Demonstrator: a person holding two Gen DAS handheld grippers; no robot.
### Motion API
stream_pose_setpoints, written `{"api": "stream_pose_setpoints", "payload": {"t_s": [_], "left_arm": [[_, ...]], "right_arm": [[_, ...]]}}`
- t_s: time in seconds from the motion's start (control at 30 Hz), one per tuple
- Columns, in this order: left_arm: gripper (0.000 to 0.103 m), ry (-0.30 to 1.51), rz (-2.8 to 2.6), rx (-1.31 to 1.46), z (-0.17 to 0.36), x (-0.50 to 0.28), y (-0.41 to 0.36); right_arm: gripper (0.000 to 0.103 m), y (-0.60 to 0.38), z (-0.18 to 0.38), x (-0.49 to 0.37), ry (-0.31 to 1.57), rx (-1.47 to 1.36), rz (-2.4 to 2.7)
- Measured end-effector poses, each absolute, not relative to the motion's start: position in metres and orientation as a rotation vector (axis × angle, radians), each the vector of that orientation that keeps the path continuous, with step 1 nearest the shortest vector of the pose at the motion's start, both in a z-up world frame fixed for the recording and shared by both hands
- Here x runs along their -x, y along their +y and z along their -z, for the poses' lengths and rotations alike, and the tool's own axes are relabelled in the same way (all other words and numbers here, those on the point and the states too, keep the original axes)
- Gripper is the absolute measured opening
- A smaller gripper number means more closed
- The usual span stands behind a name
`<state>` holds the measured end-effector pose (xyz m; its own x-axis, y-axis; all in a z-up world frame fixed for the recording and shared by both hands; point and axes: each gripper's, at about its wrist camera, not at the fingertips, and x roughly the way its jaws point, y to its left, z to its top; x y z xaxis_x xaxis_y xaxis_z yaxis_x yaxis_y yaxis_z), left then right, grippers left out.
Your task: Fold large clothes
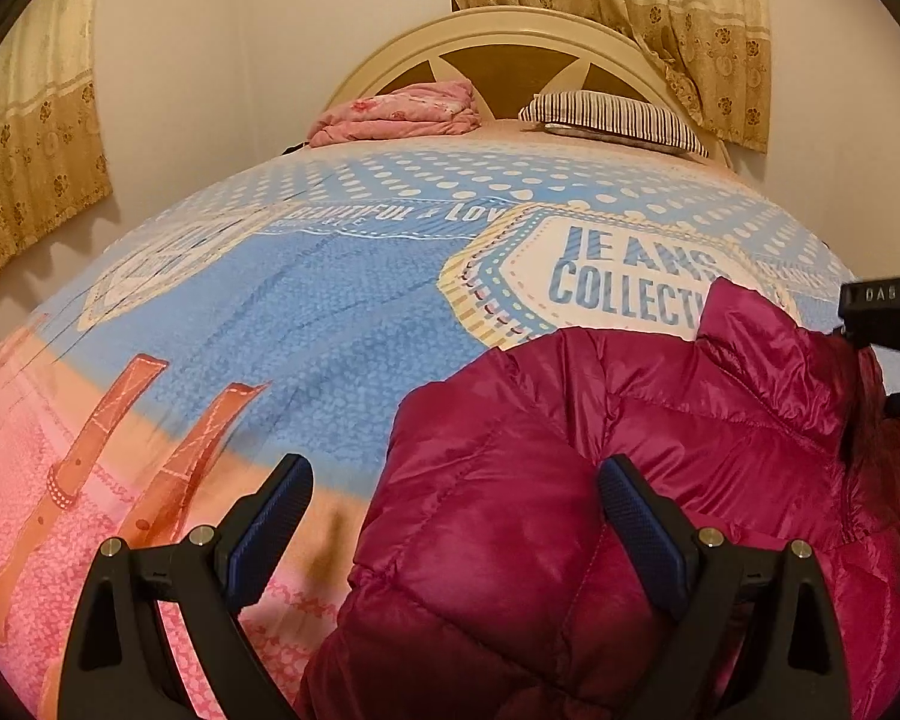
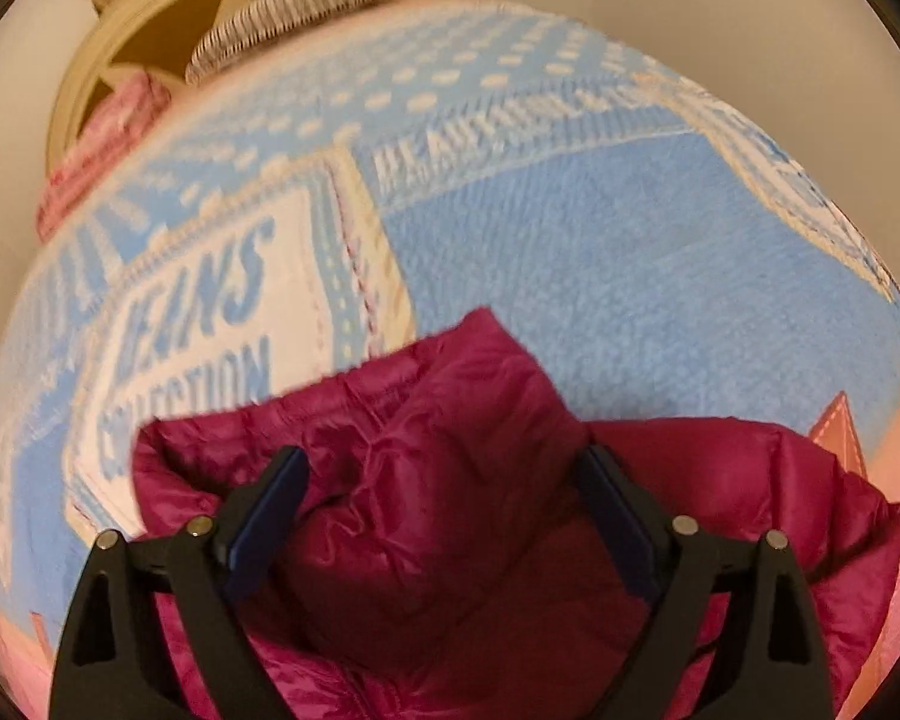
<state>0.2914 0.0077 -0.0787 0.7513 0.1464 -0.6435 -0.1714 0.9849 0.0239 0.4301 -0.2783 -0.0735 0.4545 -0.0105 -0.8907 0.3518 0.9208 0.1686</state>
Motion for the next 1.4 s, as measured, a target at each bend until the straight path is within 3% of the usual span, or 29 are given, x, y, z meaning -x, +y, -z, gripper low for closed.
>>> {"api": "stream_pose_setpoints", "payload": {"t_s": [0.07, 0.13, 0.17, 0.23, 0.3, 1.4], "left_arm": [[0.097, 0.702, -0.172, 0.037, 0.079, -0.292, 0.007], [0.097, 0.702, -0.172, 0.036, 0.079, -0.293, 0.007], [0.097, 0.702, -0.172, 0.037, 0.079, -0.292, 0.007], [0.097, 0.703, -0.171, 0.037, 0.079, -0.292, 0.007], [0.097, 0.707, -0.171, 0.037, 0.080, -0.293, 0.007], [0.097, 0.725, -0.180, 0.017, 0.082, -0.296, 0.003]], "right_arm": [[0.089, -0.279, 0.075, -0.426, 1.085, -0.335, 0.222], [0.070, -0.282, 0.071, -0.420, 1.082, -0.320, 0.222], [0.052, -0.284, 0.070, -0.419, 1.090, -0.301, 0.231], [0.027, -0.287, 0.069, -0.412, 1.113, -0.269, 0.229], [0.017, -0.295, 0.067, -0.402, 1.111, -0.283, 0.214], [0.014, -0.307, 0.081, -0.367, 1.008, -0.230, 0.245]]}}
